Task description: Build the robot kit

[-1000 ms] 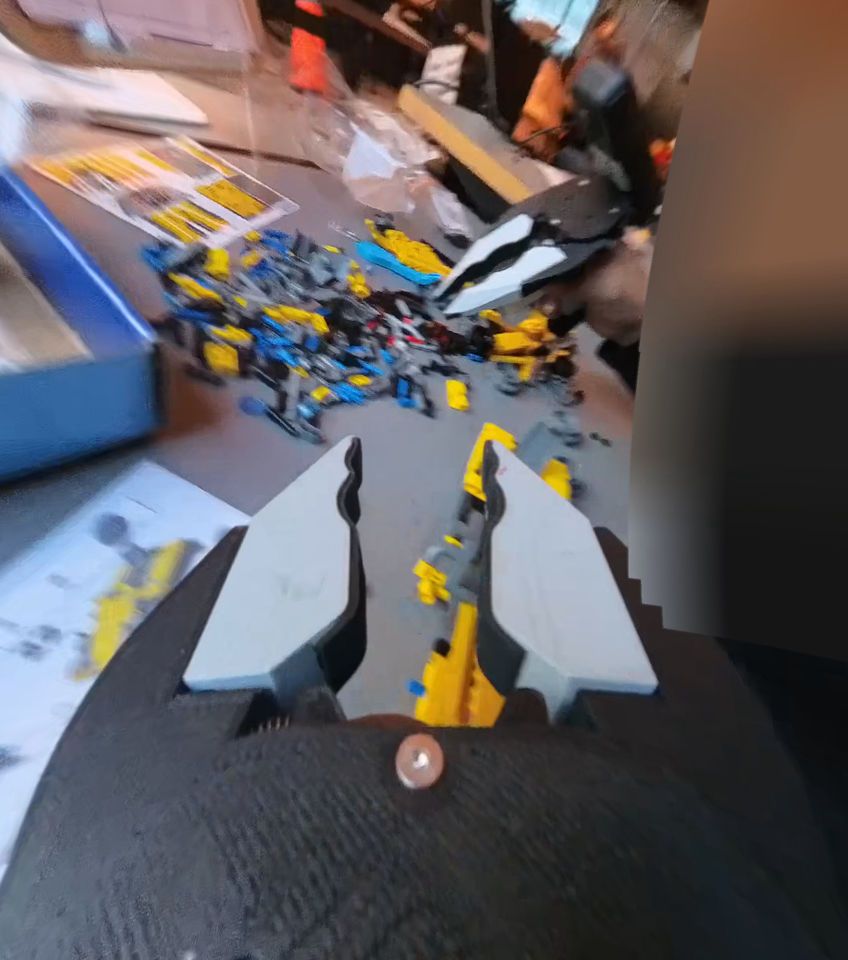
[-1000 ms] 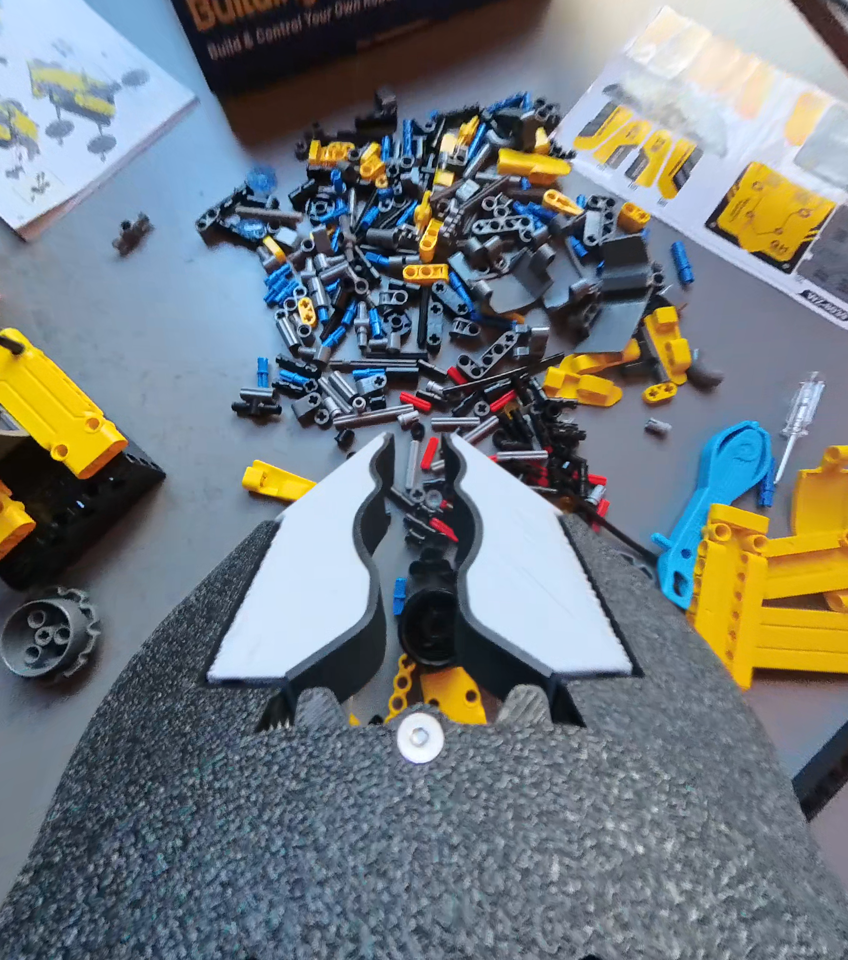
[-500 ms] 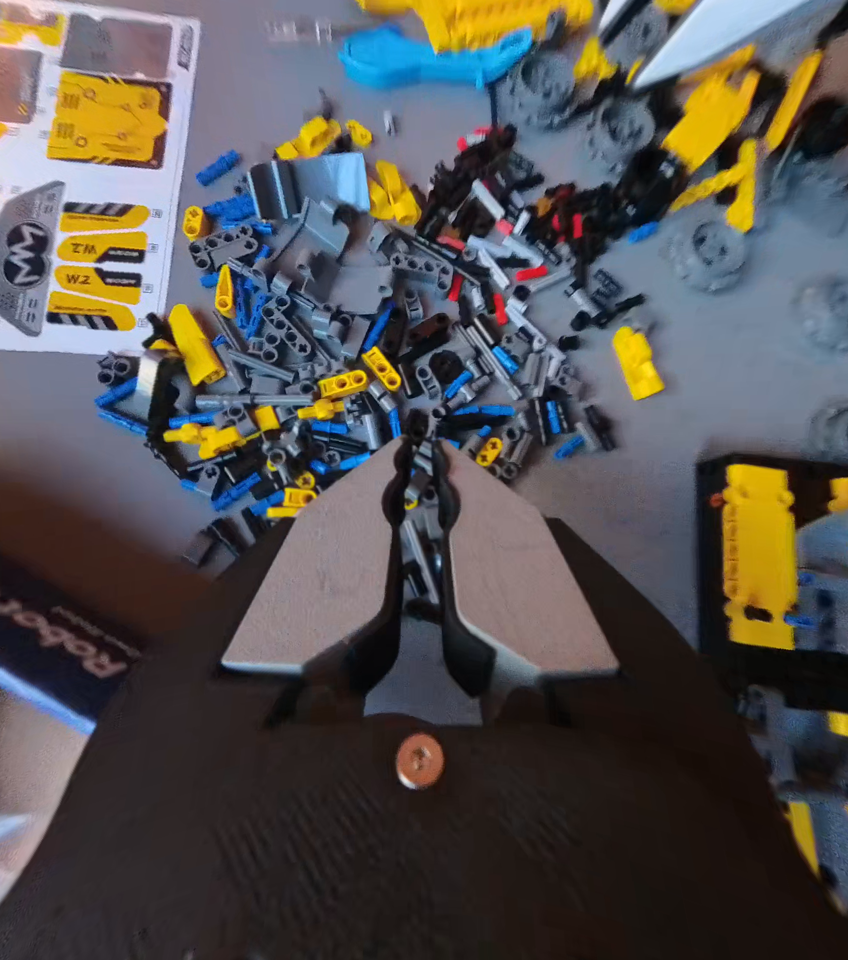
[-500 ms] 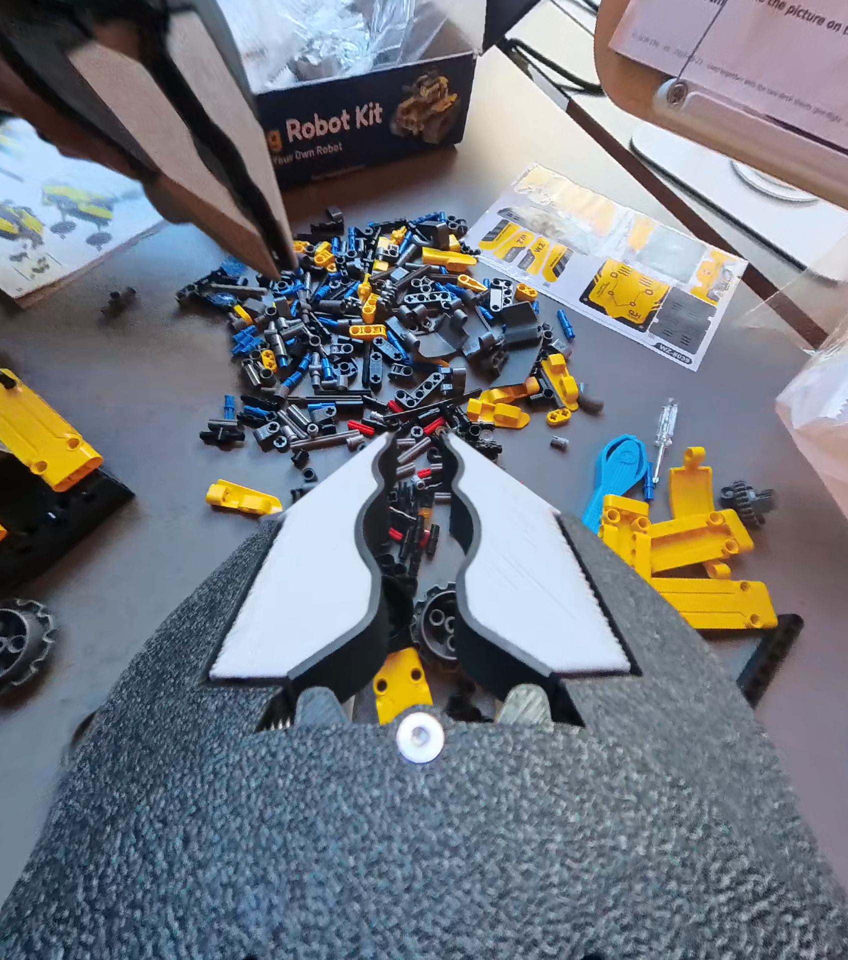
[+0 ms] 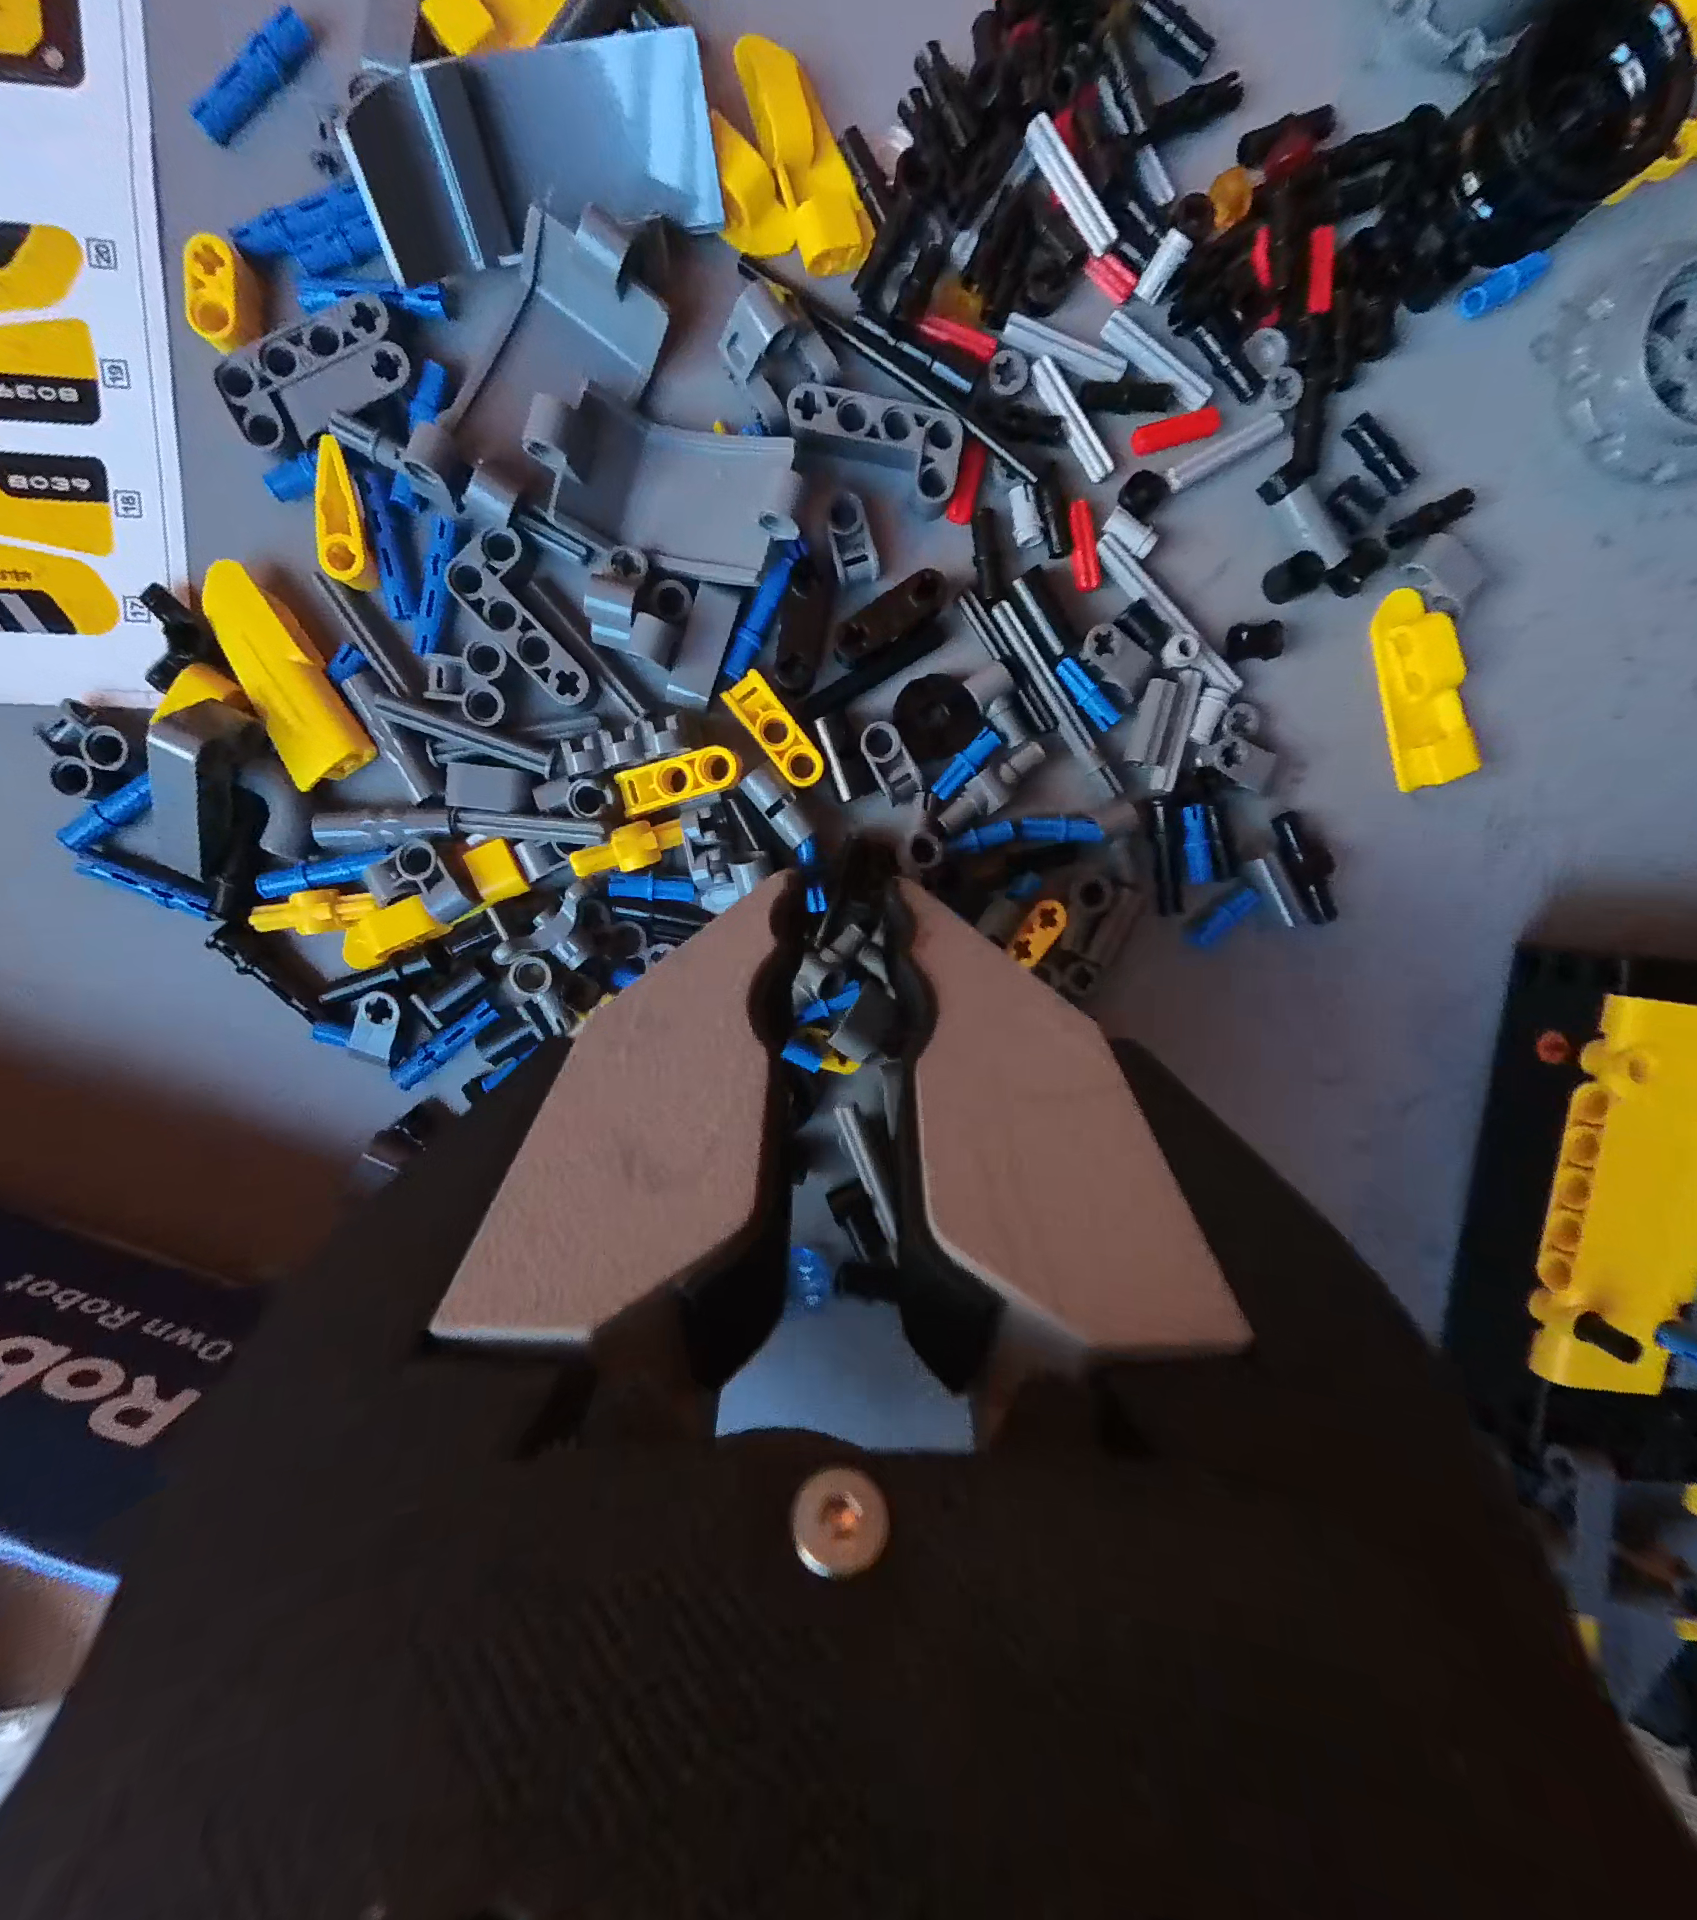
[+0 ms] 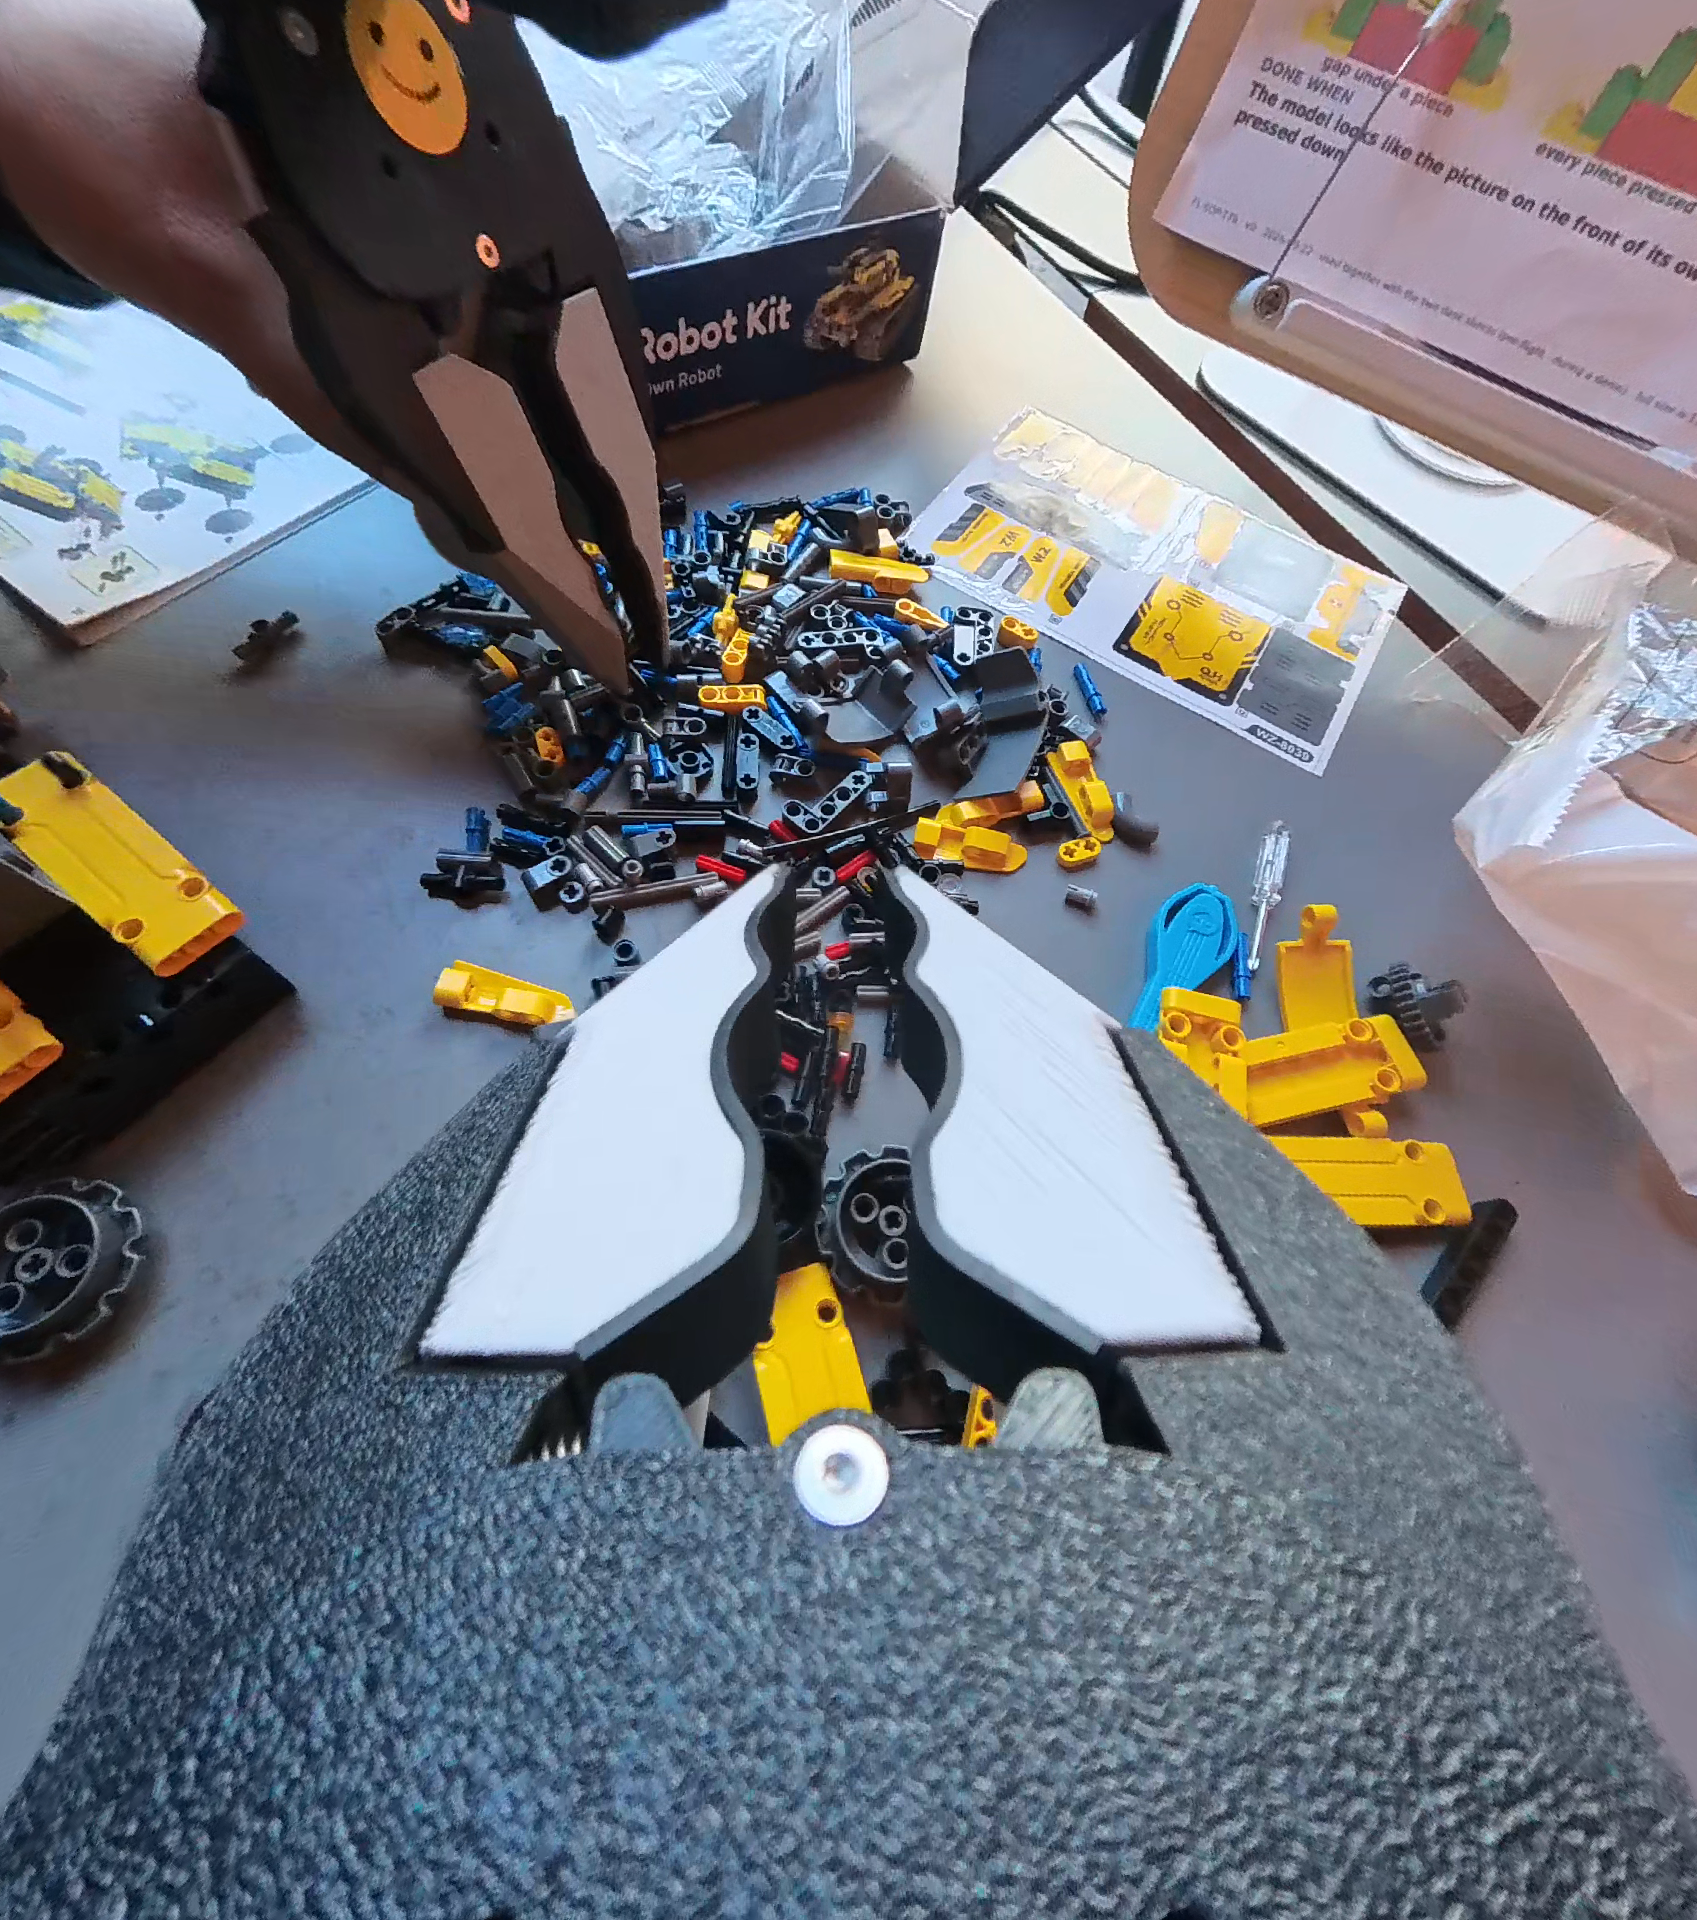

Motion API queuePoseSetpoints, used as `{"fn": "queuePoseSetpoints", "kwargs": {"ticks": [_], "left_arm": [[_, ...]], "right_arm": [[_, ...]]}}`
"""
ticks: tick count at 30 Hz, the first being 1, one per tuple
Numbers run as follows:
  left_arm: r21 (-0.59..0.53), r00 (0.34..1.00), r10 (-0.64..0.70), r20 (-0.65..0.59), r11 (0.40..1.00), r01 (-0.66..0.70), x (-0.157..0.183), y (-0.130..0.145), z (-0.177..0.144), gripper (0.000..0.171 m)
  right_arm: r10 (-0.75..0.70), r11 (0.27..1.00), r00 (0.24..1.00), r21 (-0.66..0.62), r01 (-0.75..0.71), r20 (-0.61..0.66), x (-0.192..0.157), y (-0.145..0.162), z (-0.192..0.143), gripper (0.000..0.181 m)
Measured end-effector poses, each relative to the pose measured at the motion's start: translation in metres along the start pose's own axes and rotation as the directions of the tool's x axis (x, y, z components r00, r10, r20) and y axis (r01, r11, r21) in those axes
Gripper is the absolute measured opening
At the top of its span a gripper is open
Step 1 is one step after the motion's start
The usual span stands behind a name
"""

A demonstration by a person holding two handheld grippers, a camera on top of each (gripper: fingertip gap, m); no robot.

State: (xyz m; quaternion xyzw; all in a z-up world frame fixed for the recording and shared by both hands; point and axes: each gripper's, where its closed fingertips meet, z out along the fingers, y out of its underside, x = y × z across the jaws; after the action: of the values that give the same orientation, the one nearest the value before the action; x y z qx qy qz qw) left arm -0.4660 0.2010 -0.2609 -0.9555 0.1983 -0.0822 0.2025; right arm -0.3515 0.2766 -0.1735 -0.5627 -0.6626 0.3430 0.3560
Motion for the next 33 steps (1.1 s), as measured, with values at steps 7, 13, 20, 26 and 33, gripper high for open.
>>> {"fn": "queuePoseSetpoints", "kwargs": {"ticks": [7,13,20,26,33], "left_arm": [[-0.039,1.000,0.014,0.025,0.999,-0.013,0.002,0.006,0.003,0.009],[0.158,0.981,0.173,0.094,0.970,-0.186,0.014,-0.006,-0.019,0.009],[0.135,0.956,0.203,0.212,0.963,-0.234,0.007,0.015,-0.010,0.010],[0.155,0.958,0.200,0.207,0.960,-0.234,0.005,0.008,-0.017,0.022],[0.120,0.961,0.202,0.188,0.967,-0.226,0.004,0.019,-0.020,0.014]], "right_arm": [[-0.005,1.000,1.000,0.028,0.005,0.002,-0.003,-0.005,-0.007,0.015],[-0.001,1.000,1.000,0.027,0.001,0.008,-0.004,-0.004,-0.007,0.015],[-0.004,1.000,0.999,-0.025,0.005,0.047,-0.013,0.007,0.006,0.015],[-0.008,1.000,0.999,-0.025,0.009,0.043,-0.013,0.007,0.007,0.015],[-0.006,1.000,0.999,-0.020,0.007,0.042,-0.013,0.006,0.005,0.015]]}}
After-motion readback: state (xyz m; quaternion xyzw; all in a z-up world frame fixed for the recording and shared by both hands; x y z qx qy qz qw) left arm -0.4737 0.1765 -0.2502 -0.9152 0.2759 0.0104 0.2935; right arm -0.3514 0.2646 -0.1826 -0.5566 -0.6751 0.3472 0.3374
